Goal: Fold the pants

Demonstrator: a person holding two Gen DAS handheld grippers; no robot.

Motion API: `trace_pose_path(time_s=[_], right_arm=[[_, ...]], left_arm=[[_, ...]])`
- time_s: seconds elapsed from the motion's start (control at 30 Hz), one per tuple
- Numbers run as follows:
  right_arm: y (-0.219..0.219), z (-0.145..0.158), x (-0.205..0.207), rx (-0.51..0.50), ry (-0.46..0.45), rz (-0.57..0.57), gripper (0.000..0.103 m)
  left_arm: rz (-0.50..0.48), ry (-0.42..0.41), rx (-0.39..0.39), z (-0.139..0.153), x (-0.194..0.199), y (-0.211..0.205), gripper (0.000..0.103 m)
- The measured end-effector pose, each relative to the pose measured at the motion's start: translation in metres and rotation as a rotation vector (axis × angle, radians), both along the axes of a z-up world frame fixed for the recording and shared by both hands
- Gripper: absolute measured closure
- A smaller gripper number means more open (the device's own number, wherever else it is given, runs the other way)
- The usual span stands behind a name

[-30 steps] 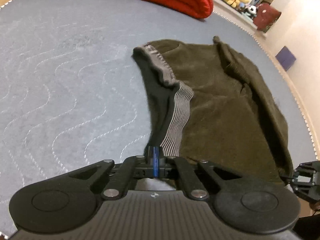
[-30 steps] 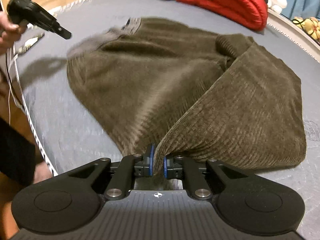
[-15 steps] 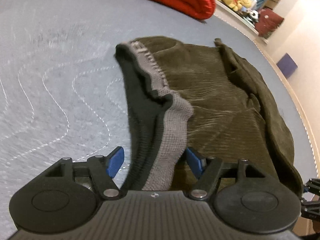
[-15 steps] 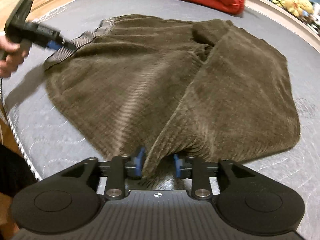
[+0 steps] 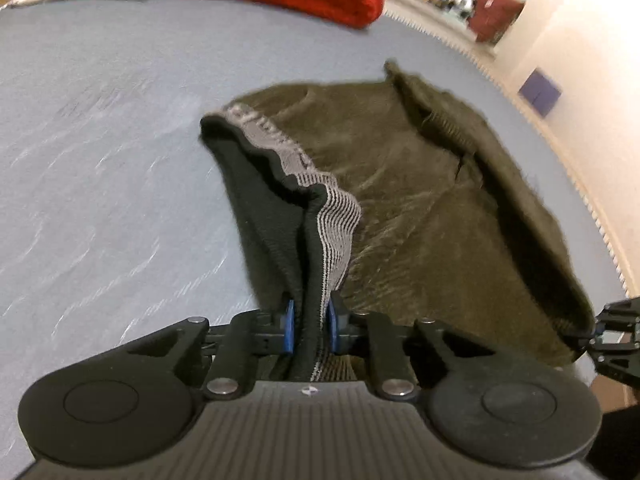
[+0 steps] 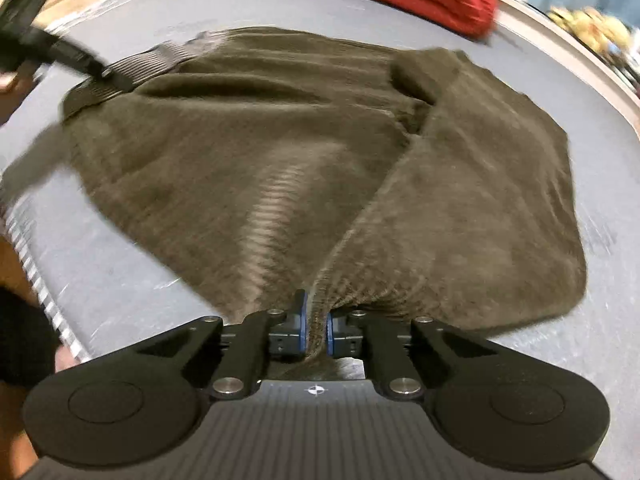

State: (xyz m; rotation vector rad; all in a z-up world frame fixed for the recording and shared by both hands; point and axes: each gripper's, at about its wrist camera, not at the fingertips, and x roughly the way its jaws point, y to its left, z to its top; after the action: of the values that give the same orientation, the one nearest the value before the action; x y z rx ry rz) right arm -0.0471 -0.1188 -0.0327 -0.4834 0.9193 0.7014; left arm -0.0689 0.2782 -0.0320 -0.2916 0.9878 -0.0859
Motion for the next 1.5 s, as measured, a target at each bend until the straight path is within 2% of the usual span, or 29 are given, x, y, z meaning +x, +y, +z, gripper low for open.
trace_pose_path(time_s=[0.07, 0.1, 0.17, 0.23, 0.27, 0.3, 0.33, 0.37, 0.4, 0.43, 0.5, 0.6, 0.7, 0.73, 0.9, 1.0, 1.07, 1.13, 1.2, 1.23, 1.43, 1.5], right_arm=[[0.002, -0.002, -0.010, -0.012, 0.000, 0.071, 0.095], [0.003, -0.005, -0.017, -0.028, -0.006, 0.108, 0.095], [0.002, -0.010, -0.020, -0.053, -0.030, 0.120, 0.095], [-0.003, -0.013, -0.014, -0.054, -0.012, 0.097, 0.095], [-0.005, -0.012, -0.011, -0.055, -0.007, 0.088, 0.095], [-0.008, -0.009, -0.007, -0.053, -0.002, 0.076, 0.094], [-0.008, -0.003, -0.008, -0.043, 0.000, 0.061, 0.094], [-0.013, 0.003, -0.007, -0.020, 0.004, 0.037, 0.091], [-0.018, 0.011, -0.003, 0.014, 0.019, 0.011, 0.083], [-0.023, 0.019, 0.002, 0.051, 0.033, -0.012, 0.079], [-0.032, 0.035, 0.008, 0.114, 0.036, -0.045, 0.058], [-0.047, 0.059, 0.017, 0.211, -0.019, -0.096, 0.051], [-0.058, 0.069, 0.029, 0.335, -0.084, -0.173, 0.052], [-0.058, 0.068, 0.035, 0.345, -0.102, -0.204, 0.052], [-0.047, 0.048, 0.072, 0.303, -0.140, -0.317, 0.052], [-0.033, 0.035, 0.096, 0.253, -0.172, -0.367, 0.051], [-0.027, 0.028, 0.111, 0.251, -0.158, -0.364, 0.051], [-0.020, 0.019, 0.128, 0.243, -0.142, -0.402, 0.049], [-0.014, 0.011, 0.145, 0.257, -0.111, -0.420, 0.047], [-0.010, 0.007, 0.154, 0.259, -0.097, -0.423, 0.047], [0.016, -0.009, 0.195, 0.262, -0.005, -0.445, 0.046], [0.026, -0.015, 0.203, 0.237, 0.028, -0.437, 0.030]], left_arm=[[-0.013, 0.056, 0.051, -0.005, -0.007, 0.001, 0.092], [-0.013, 0.053, 0.044, -0.005, -0.010, 0.002, 0.093], [-0.020, 0.047, 0.028, 0.000, -0.010, 0.002, 0.092], [-0.010, 0.058, 0.051, 0.006, -0.007, 0.000, 0.089], [0.001, 0.053, 0.071, 0.009, -0.007, -0.001, 0.083], [-0.003, 0.035, 0.105, 0.015, -0.006, -0.006, 0.068], [-0.017, 0.012, 0.137, 0.022, -0.005, -0.013, 0.058], [-0.025, -0.011, 0.161, 0.027, -0.005, -0.017, 0.041], [-0.028, -0.040, 0.180, 0.034, -0.003, -0.025, 0.036], [-0.032, -0.065, 0.193, 0.041, -0.003, -0.034, 0.035], [-0.028, -0.105, 0.202, 0.054, 0.000, -0.050, 0.035], [-0.030, -0.177, 0.211, 0.071, 0.002, -0.079, 0.029], [-0.035, -0.228, 0.224, 0.083, 0.012, -0.116, 0.028], [-0.032, -0.238, 0.219, 0.085, 0.017, -0.128, 0.028], [0.044, -0.246, 0.198, 0.091, 0.049, -0.169, 0.027], [0.102, -0.203, 0.201, 0.088, 0.070, -0.179, 0.026], [0.139, -0.172, 0.205, 0.084, 0.084, -0.181, 0.027], [0.164, -0.161, 0.161, 0.082, 0.092, -0.181, 0.032], [0.178, -0.147, 0.113, 0.081, 0.097, -0.178, 0.048], [0.175, -0.144, 0.093, 0.081, 0.100, -0.179, 0.051], [0.142, -0.122, 0.085, 0.079, 0.102, -0.189, 0.052], [0.161, -0.109, 0.075, 0.078, 0.102, -0.187, 0.052]])
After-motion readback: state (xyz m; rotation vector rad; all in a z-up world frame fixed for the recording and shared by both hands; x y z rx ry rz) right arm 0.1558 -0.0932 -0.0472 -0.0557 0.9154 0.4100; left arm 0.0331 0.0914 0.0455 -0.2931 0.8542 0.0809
